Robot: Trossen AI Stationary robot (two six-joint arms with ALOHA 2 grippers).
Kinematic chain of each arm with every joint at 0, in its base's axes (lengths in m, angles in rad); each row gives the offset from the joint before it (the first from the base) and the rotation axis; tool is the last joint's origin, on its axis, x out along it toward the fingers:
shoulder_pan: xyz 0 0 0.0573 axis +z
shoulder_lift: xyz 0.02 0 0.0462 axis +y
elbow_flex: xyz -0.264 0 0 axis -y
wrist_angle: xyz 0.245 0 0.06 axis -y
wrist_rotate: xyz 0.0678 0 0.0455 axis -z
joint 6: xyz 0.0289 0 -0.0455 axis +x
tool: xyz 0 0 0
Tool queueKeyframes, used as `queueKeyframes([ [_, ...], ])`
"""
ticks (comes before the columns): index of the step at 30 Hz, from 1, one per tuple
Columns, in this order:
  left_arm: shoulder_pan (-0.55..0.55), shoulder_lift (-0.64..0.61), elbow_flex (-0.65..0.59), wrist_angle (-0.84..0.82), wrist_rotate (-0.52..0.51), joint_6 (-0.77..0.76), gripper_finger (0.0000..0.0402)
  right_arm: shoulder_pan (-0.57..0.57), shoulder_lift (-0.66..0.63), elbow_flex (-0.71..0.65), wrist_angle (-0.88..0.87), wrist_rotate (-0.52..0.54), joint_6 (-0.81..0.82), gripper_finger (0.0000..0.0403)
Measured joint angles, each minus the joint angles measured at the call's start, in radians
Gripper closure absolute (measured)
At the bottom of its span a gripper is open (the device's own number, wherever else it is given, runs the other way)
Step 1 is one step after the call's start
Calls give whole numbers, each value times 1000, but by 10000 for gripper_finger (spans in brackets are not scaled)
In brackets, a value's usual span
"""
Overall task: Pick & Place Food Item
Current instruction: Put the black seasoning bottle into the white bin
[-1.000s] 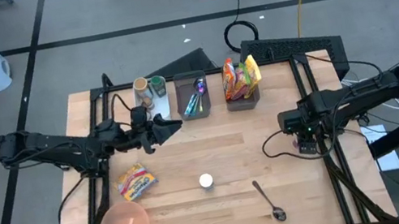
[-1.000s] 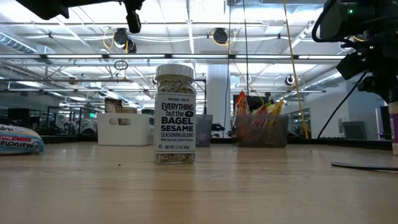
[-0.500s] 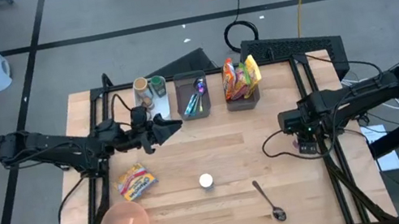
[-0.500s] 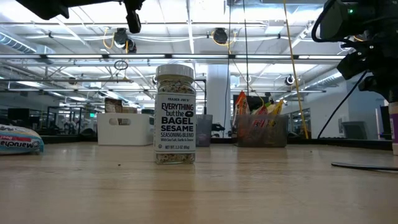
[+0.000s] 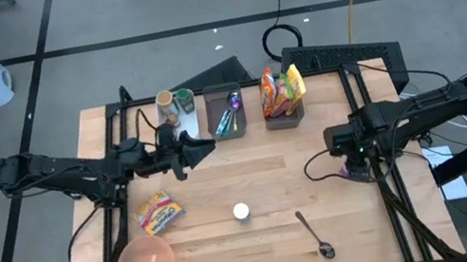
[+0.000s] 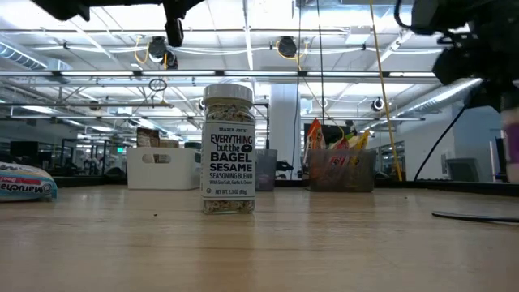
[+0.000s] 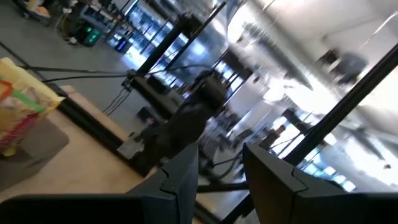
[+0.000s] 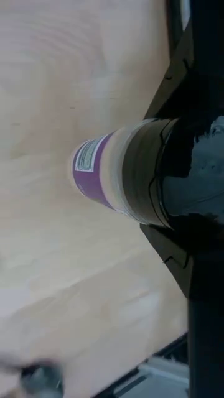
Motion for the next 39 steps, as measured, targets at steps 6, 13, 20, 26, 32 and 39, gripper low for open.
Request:
queueKeyframes([
  [6,1,23,183,-318,34,145,268,0,0,127,49,2,13,200],
  [13,14,157,409,-588,37,261,268,0,44,308,222,17,40,200],
  [20,43,334,593,-686,187,269,250,0,135,471,252,29,8,200],
  [26,43,479,749,-724,251,296,194,0,193,540,278,13,-34,200],
  [32,40,581,869,-733,365,309,148,-7,194,547,375,-51,-38,200],
  [39,38,645,984,-883,375,386,133,-21,194,547,421,-106,-27,200],
])
